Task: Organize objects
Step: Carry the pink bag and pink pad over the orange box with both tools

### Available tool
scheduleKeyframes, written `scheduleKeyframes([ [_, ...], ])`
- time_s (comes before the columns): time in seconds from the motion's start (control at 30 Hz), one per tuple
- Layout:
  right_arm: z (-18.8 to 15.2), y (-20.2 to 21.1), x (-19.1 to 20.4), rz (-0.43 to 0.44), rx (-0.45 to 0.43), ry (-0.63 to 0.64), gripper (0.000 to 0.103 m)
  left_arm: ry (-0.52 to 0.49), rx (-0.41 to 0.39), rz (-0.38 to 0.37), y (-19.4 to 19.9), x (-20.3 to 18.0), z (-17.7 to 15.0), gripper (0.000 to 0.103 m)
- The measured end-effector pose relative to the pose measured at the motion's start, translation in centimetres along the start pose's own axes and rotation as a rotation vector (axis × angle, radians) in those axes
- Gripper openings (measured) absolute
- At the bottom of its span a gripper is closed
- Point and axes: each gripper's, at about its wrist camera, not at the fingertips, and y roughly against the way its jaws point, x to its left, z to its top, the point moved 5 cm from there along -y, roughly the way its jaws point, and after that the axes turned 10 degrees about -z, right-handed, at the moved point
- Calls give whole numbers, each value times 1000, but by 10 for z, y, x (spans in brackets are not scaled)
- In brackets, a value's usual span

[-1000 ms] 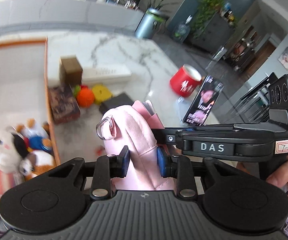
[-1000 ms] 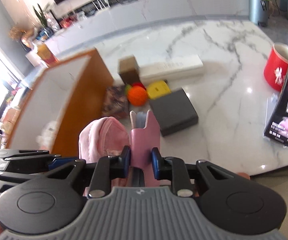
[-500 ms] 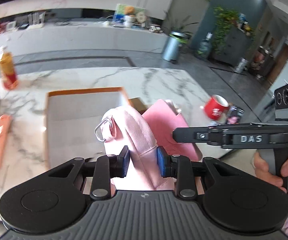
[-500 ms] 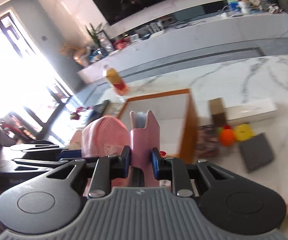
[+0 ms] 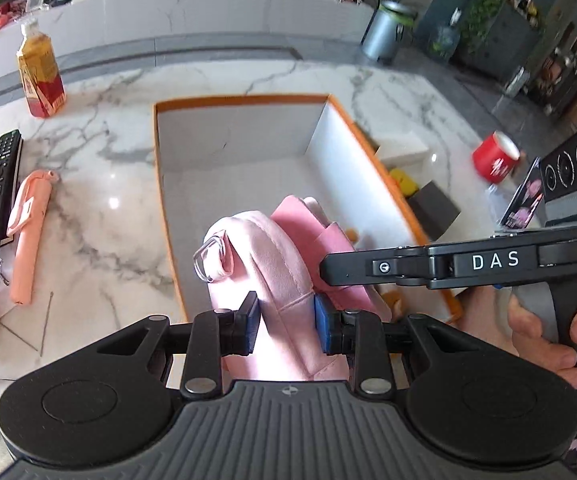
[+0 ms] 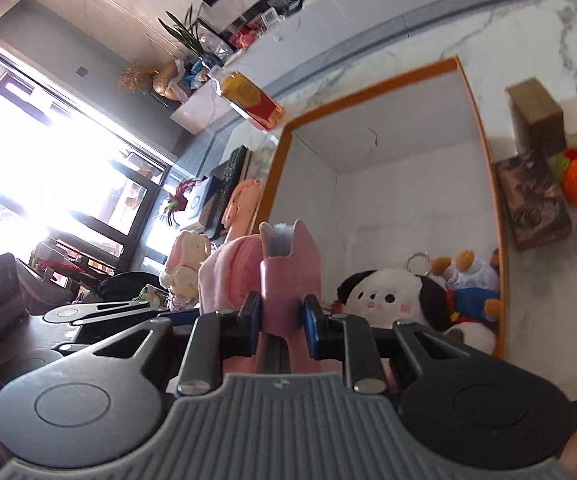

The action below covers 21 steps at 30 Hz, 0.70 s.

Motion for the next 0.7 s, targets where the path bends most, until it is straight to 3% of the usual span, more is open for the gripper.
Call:
scheduleKeyframes([
  [0.37,-8,-47,-16,-40,110,-52,23,-78,176,42,-36,15,-8,35],
  [0.7,-13,-69,-23,-42,165,-91,24,-194,196,161,-39,4,-18,53],
])
